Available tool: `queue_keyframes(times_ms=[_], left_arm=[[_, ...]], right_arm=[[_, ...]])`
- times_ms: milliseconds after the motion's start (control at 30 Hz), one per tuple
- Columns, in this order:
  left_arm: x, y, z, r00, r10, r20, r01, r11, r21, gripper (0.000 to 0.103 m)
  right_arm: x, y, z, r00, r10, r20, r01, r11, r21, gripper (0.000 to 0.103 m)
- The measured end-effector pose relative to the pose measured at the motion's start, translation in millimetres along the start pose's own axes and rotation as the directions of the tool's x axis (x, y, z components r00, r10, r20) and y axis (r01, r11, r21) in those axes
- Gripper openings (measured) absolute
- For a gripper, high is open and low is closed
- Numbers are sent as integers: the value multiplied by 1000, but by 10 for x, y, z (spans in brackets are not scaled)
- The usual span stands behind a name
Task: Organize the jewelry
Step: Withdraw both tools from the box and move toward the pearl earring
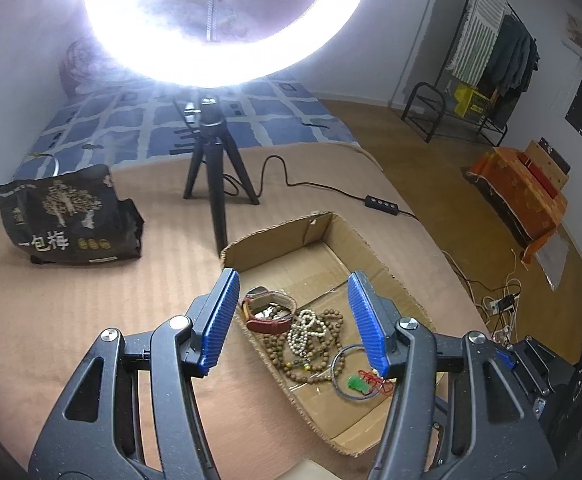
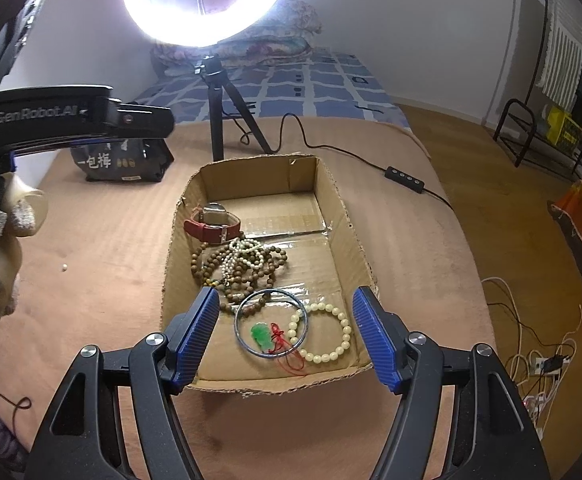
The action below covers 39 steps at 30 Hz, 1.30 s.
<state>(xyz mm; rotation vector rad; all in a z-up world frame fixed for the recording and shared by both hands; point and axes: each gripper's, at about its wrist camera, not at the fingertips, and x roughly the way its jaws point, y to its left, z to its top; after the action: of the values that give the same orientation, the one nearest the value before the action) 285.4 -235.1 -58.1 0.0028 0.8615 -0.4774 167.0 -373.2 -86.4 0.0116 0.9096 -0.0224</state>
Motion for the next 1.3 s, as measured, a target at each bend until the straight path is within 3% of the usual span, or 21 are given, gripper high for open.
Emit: queue_keyframes(times_ms=[533, 767, 1300], left_arm=[[-741, 346, -215, 996, 67, 64, -69, 997, 33, 58], [-1077, 757, -428, 991, 111, 77, -113, 993, 32, 58], [-1177, 1803, -1041, 989, 144, 24, -142, 988, -59, 58]], right_arm=[[-326, 249, 2, 997, -48, 57, 50, 999, -23, 70], [-544, 456, -114, 987, 27, 155, -19, 998, -58, 79], [-494, 1244, -366, 981, 177, 81, -166, 978, -130, 79]])
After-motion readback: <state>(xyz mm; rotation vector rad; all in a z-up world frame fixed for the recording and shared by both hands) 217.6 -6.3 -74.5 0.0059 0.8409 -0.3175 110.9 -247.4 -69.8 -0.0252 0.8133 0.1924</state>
